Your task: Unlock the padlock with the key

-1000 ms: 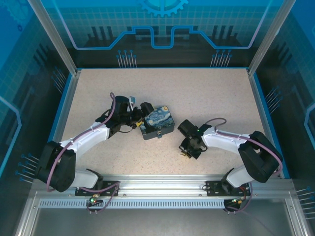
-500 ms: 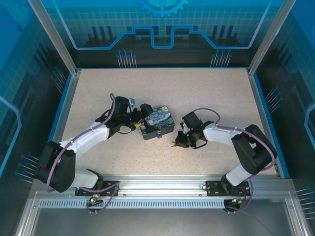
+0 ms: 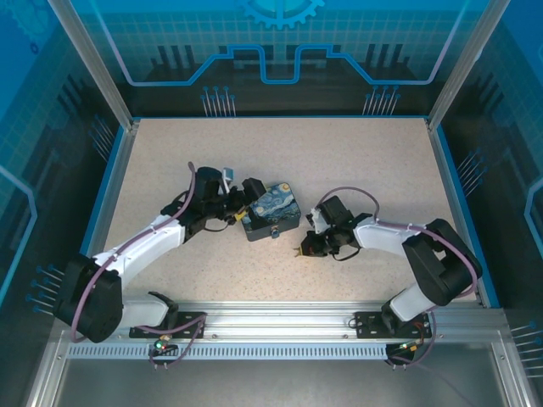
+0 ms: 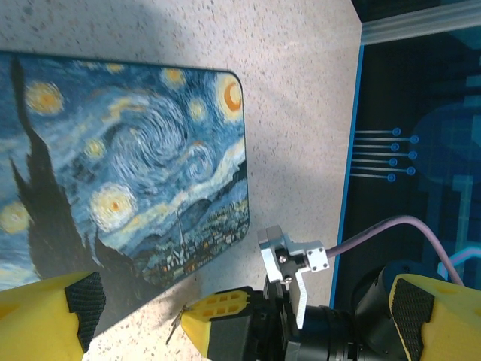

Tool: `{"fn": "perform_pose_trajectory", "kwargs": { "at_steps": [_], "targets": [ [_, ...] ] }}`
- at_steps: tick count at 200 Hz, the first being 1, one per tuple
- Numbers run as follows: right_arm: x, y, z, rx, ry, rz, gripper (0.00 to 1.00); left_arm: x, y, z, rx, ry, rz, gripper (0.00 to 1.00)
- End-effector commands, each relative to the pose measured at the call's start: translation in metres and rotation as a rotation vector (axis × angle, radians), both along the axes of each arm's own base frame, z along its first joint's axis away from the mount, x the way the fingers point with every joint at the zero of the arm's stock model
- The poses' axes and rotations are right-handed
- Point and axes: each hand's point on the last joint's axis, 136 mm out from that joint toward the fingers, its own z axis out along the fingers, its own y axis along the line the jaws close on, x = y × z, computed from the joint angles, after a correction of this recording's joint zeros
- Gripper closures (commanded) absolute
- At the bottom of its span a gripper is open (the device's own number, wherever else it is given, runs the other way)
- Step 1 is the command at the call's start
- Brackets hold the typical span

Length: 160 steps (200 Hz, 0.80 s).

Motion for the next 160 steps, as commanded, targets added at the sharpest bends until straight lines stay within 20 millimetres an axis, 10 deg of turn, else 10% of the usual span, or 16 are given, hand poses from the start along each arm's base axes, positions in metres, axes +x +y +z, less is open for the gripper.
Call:
{"fn": "perform_pose_trajectory", "kwargs": {
  "at_steps": [1,104,160],
  "targets": [
    [0.003,-0.003,0.017,0.045,-0.023,-0.044,1.0,-0.011,-0.011,0.003,-0.014,0.01,-0.034,0.02],
    [0.036,0.001,0.105,0.229,-0.015,-0.236,1.0,-0.022,-0.07,0.005,-0.065,-0.071,-0.212,0.57],
    [0.048,0.012,0.129,0.281,-0.019,-0.228,1.0,-0.018,-0.086,-0.003,-0.075,-0.072,-0.229,0.62]
  ]
}}
